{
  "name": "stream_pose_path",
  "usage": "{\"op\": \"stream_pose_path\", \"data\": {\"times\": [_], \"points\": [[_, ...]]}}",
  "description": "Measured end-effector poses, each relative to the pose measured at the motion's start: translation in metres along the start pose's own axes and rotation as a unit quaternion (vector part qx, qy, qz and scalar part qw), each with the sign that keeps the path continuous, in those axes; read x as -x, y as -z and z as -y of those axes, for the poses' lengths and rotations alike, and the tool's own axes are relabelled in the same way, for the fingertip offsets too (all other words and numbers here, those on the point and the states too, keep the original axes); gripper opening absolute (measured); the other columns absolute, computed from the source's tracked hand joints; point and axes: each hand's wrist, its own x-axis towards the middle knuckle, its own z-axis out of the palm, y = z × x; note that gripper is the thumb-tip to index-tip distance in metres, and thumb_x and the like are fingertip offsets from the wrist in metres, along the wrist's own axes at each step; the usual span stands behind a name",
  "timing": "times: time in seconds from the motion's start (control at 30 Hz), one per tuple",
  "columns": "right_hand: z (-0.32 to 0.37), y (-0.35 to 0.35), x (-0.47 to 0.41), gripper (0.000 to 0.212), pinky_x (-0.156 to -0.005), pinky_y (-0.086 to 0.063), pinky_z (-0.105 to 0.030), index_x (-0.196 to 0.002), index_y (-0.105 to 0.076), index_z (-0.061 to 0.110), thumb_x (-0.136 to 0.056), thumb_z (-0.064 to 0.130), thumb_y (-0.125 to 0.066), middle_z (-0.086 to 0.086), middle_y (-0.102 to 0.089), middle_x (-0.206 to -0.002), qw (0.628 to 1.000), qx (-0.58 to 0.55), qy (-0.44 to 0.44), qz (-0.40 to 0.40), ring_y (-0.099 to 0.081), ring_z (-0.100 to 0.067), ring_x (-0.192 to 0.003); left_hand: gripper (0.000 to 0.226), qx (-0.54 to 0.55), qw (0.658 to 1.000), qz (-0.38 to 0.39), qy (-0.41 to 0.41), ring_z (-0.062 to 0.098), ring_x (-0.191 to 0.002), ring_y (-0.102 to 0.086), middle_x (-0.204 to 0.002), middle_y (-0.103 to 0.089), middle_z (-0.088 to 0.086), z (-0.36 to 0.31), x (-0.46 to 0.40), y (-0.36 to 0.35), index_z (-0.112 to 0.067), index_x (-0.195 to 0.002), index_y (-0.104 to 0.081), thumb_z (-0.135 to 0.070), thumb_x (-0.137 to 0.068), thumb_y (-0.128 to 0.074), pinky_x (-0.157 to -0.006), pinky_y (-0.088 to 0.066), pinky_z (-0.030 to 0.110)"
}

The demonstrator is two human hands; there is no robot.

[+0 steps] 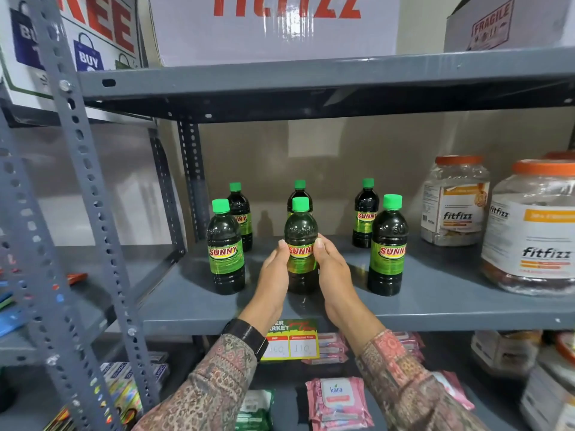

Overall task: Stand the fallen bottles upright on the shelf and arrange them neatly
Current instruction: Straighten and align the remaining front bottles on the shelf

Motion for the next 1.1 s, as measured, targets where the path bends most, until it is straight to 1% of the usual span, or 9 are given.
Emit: {"op": "stream_pose_path", "data": {"times": [0.33, 0.43, 0.6, 0.7, 0.8, 0.87, 0.93, 1.0, 1.1], "points": [[-0.001, 0.004, -0.005, 0.032, -0.077, -0.053, -0.015, -0.138, -0.063, 0.025, -0.111, 0.028, -0.047, 0.006, -0.075, -0.123, 1.000, -0.015, -0.010, 0.006, -0.072, -0.003, -0.105, 0.034, -0.008, 0.999, -0.037, -0.011, 0.020, -0.114, -0.073, -0.109, -0.082, -0.001, 0.006, -0.003, -0.009, -0.027, -0.107, -0.076, -0.041, -0.110, -0.045, -0.105, -0.054, 0.040], [0.000, 0.005, -0.006, 0.032, -0.077, -0.053, -0.014, -0.139, -0.062, 0.024, -0.111, 0.027, -0.047, 0.004, -0.074, -0.127, 1.000, -0.017, -0.010, 0.020, -0.072, -0.005, -0.108, 0.034, -0.008, 0.998, -0.054, -0.018, 0.020, -0.114, -0.073, -0.112, -0.081, 0.000, 0.007, -0.003, -0.011, -0.027, -0.112, -0.076, -0.042, -0.109, -0.045, -0.107, -0.053, 0.042], [0.004, 0.014, 0.000, 0.034, -0.093, -0.050, -0.023, -0.143, -0.057, 0.029, -0.110, 0.031, -0.048, 0.012, -0.068, -0.130, 0.999, -0.006, 0.005, 0.037, -0.065, -0.002, -0.117, 0.043, -0.014, 0.996, -0.082, -0.023, 0.019, -0.121, -0.068, -0.127, -0.076, 0.003, 0.006, 0.003, -0.013, -0.021, -0.133, -0.069, -0.046, -0.109, -0.043, -0.115, -0.047, 0.049], [0.003, 0.028, 0.012, 0.029, -0.101, -0.046, -0.024, -0.137, -0.054, 0.039, -0.108, 0.036, -0.051, 0.026, -0.062, -0.126, 0.997, 0.033, 0.038, 0.052, -0.058, 0.007, -0.120, 0.046, -0.039, 0.984, -0.152, -0.087, 0.005, -0.129, -0.060, -0.143, -0.065, -0.009, 0.011, 0.015, -0.012, -0.028, -0.144, -0.061, -0.049, -0.107, -0.044, -0.118, -0.043, 0.044], [0.004, 0.048, 0.029, 0.033, -0.098, -0.046, -0.015, -0.139, -0.056, 0.038, -0.106, 0.038, -0.054, 0.024, -0.063, -0.128, 0.991, 0.071, 0.094, 0.058, -0.059, 0.013, -0.117, 0.040, -0.097, 0.951, -0.205, -0.209, -0.010, -0.128, -0.054, -0.140, -0.062, -0.021, 0.021, 0.038, -0.021, -0.034, -0.143, -0.059, -0.044, -0.107, -0.045, -0.114, -0.044, 0.033], [0.008, 0.063, 0.041, 0.032, -0.093, -0.048, -0.011, -0.136, -0.060, 0.034, -0.105, 0.036, -0.057, 0.020, -0.067, -0.126, 0.987, 0.069, 0.139, 0.050, -0.060, 0.011, -0.119, 0.040, -0.145, 0.926, -0.202, -0.285, -0.004, -0.142, -0.046, -0.148, -0.057, -0.019, 0.032, 0.056, -0.034, -0.033, -0.145, -0.056, -0.041, -0.108, -0.044, -0.116, -0.039, 0.031], [0.016, 0.079, 0.049, 0.031, -0.095, -0.051, -0.016, -0.131, -0.064, 0.030, -0.101, 0.036, -0.058, 0.017, -0.070, -0.125, 0.980, 0.066, 0.185, 0.023, -0.063, 0.001, -0.120, 0.039, -0.183, 0.894, -0.186, -0.364, 0.002, -0.152, -0.036, -0.155, -0.054, -0.013, 0.039, 0.068, -0.049, -0.031, -0.146, -0.056, -0.032, -0.109, -0.045, -0.121, -0.032, 0.027], [0.026, 0.097, 0.051, 0.027, -0.094, -0.053, -0.021, -0.127, -0.066, 0.029, -0.101, 0.032, -0.058, 0.013, -0.071, -0.123, 0.968, 0.066, 0.239, -0.024, -0.067, -0.009, -0.117, 0.038, -0.218, 0.869, -0.139, -0.421, 0.005, -0.151, -0.040, -0.154, -0.056, -0.011, 0.042, 0.071, -0.067, -0.026, -0.145, -0.059, -0.026, -0.109, -0.046, -0.120, -0.031, 0.020], [0.037, 0.123, 0.041, 0.022, -0.089, -0.052, -0.020, -0.122, -0.066, 0.029, -0.102, 0.030, -0.057, 0.010, -0.069, -0.119, 0.947, 0.061, 0.294, -0.119, -0.066, -0.012, -0.113, 0.040, -0.241, 0.894, -0.047, -0.373, -0.003, -0.143, -0.046, -0.149, -0.058, -0.019, 0.039, 0.061, -0.097, -0.032, -0.145, -0.059, -0.038, -0.107, -0.047, -0.116, -0.035, 0.018]]}}
